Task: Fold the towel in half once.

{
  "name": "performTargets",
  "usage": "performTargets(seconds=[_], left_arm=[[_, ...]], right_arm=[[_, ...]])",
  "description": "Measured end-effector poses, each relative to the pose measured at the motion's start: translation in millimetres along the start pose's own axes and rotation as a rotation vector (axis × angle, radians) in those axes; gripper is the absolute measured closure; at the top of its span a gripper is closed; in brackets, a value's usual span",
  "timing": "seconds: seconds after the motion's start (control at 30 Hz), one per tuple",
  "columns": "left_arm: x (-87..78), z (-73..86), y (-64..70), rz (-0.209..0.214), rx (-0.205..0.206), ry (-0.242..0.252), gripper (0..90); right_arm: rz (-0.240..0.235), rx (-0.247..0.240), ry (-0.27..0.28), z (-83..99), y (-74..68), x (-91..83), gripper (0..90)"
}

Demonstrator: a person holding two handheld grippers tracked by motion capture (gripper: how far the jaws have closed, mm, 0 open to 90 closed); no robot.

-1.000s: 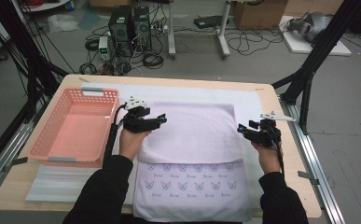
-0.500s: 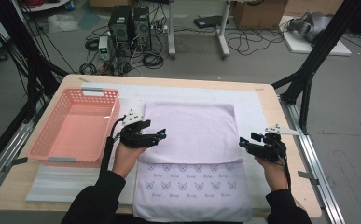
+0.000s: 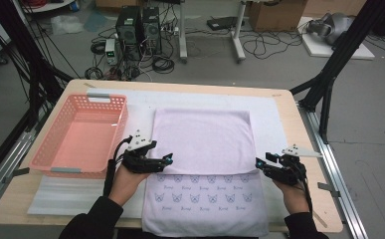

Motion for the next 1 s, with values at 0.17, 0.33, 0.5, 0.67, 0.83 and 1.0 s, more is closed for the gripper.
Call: performTargets(seconds=[0.17, 0.33, 0.5, 0.67, 0.83, 1.0], left_arm=[[-13.6, 11.7, 6.4, 0.029, 0.019, 0.006, 35.1], [-23.4, 22.8, 3.4, 0.020, 0.016, 0.005, 37.1], [-28.9, 33.3, -0.1, 0.017, 0.034, -0.017, 38.5], [-27.9, 41.2, 1.7, 0.038, 0.075, -0.061, 51.1], [-31.4, 47.8, 2.1, 0.033, 0.135, -0.116, 65.0], [-27.3, 53.4, -0.2, 0.042, 0.155, -0.154, 68.0]], right_arm=[[-0.023, -0.034, -0.036, 11.6, -9.7, -3.0, 50.9], [-0.053, -0.063, -0.035, 13.1, -17.2, -1.5, 50.5], [-0.058, -0.050, -0.011, 11.1, -15.9, -6.0, 49.2], [-0.068, -0.049, -0.020, 13.6, -15.3, -5.9, 48.8], [-0.059, -0.044, -0.010, 13.2, -14.0, -9.2, 47.7], [-0.054, -0.037, -0.017, 15.7, -11.9, -7.5, 46.8]])
Point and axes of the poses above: each handheld gripper's, and its own axes: x roughly forward along the jaws, z roughly out of its underside, y roughly to its right, the point moved 5 cm from there along x, roughly forward along the jaws, and after that the axes turned 10 degrees about y, right-handed, at the moved point
